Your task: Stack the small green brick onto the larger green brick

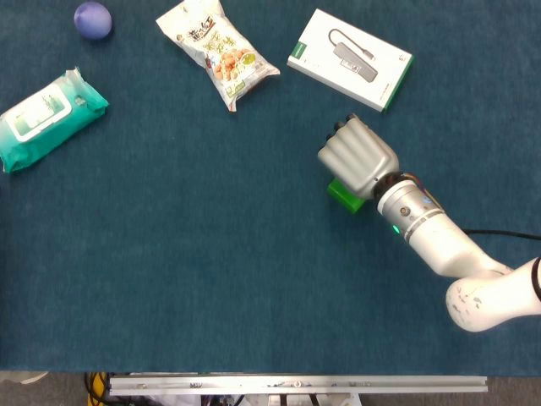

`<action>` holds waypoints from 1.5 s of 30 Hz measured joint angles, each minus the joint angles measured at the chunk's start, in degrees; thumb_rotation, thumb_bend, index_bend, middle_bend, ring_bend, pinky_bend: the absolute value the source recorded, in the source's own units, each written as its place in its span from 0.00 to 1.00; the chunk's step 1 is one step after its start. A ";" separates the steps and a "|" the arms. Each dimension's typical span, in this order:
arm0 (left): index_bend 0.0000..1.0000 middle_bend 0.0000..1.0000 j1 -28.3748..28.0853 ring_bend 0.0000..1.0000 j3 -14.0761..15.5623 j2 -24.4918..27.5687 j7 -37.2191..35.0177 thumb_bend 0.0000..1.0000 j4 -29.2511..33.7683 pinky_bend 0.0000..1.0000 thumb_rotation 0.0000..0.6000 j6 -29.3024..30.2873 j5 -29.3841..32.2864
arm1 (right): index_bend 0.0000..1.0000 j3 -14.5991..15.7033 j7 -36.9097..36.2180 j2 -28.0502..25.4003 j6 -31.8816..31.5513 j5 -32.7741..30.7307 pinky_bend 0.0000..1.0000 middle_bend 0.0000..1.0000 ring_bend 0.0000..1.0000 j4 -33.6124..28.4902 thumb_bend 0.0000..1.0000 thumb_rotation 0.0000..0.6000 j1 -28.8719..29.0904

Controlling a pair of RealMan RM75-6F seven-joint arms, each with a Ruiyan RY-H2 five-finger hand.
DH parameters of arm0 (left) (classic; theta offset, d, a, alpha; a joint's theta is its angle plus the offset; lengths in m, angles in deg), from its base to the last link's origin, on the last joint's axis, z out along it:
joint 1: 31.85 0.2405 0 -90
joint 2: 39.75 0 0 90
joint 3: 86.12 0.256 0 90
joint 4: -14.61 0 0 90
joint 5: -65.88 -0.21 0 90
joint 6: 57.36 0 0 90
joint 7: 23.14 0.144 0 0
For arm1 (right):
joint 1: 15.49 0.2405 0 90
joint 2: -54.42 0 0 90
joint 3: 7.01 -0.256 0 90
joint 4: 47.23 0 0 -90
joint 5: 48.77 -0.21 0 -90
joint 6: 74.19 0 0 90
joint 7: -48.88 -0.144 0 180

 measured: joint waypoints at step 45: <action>0.09 0.21 0.03 0.21 0.10 -0.59 -1.01 0.24 -1.12 0.21 1.00 -0.62 0.56 | 0.60 0.84 3.79 2.38 0.48 1.35 0.40 0.51 0.39 2.13 0.20 1.00 -1.16</action>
